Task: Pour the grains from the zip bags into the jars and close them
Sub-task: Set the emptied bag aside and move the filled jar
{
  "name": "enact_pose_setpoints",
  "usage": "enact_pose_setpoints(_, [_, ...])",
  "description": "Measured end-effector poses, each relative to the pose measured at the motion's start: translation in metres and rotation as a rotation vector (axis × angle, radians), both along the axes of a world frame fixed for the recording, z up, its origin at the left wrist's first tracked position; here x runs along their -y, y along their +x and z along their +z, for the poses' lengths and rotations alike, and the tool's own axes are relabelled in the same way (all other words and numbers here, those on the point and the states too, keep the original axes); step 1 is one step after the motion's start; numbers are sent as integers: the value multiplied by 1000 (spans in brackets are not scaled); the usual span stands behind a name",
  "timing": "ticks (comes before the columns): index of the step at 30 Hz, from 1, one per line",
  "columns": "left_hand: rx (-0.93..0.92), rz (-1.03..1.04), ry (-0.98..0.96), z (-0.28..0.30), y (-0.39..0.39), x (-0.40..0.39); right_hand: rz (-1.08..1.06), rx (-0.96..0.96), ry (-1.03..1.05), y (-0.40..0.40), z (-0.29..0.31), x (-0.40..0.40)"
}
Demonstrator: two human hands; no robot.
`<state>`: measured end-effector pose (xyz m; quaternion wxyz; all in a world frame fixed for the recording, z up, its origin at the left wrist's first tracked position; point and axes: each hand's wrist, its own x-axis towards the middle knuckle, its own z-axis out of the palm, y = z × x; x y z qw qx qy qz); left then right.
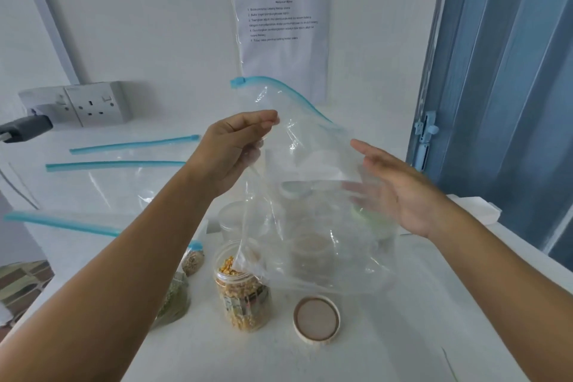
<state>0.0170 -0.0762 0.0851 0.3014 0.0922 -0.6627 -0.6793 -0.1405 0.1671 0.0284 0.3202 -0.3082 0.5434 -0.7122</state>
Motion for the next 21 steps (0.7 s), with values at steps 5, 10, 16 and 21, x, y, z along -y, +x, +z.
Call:
enact_pose_setpoints(5, [32,-4,0,-9,6,-1,-166,-43,64,1,-8,3])
enact_pose_setpoints(10, [61,-83,-16,-22,-2,-10,-329,-98,81,-1,-16,-19])
enact_pose_setpoints(16, [105,-86,-62,-32,-23,-54,-390,-119,109,-21,-22,-62])
enact_pose_setpoints(21, [136,-40,-164,-41,-60,-106,-376,-122,102,-62,-26,-111])
